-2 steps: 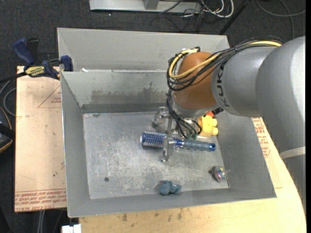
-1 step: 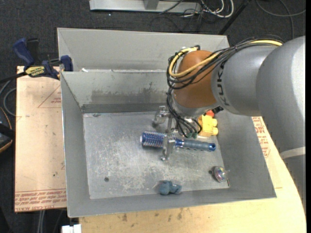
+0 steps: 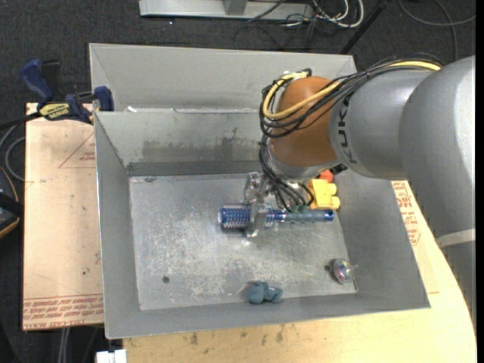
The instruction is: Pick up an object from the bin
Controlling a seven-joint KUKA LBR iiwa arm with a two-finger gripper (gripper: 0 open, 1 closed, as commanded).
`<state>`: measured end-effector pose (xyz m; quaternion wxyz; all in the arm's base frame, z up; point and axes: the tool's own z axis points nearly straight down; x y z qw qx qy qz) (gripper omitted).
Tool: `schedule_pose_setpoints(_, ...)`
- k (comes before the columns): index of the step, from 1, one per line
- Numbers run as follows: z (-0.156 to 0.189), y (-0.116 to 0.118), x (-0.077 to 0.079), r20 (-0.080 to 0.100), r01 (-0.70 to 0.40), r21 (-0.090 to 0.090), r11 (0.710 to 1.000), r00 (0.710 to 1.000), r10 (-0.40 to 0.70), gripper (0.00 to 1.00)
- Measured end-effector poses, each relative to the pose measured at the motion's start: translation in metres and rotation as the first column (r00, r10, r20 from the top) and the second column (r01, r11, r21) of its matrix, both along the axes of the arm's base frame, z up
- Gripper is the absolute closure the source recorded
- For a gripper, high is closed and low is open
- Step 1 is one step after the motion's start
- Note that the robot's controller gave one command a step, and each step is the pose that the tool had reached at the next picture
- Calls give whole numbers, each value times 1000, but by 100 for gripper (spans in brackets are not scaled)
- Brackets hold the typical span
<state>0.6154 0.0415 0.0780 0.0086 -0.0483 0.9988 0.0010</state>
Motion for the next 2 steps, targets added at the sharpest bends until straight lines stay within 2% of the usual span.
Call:
schedule_pose_setpoints(1,39,0,1,-11,-1,-1,1000,1000,1,100)
schedule_pose_setpoints(2,78,1,2,-12,-1,-2,1000,1000,1,100)
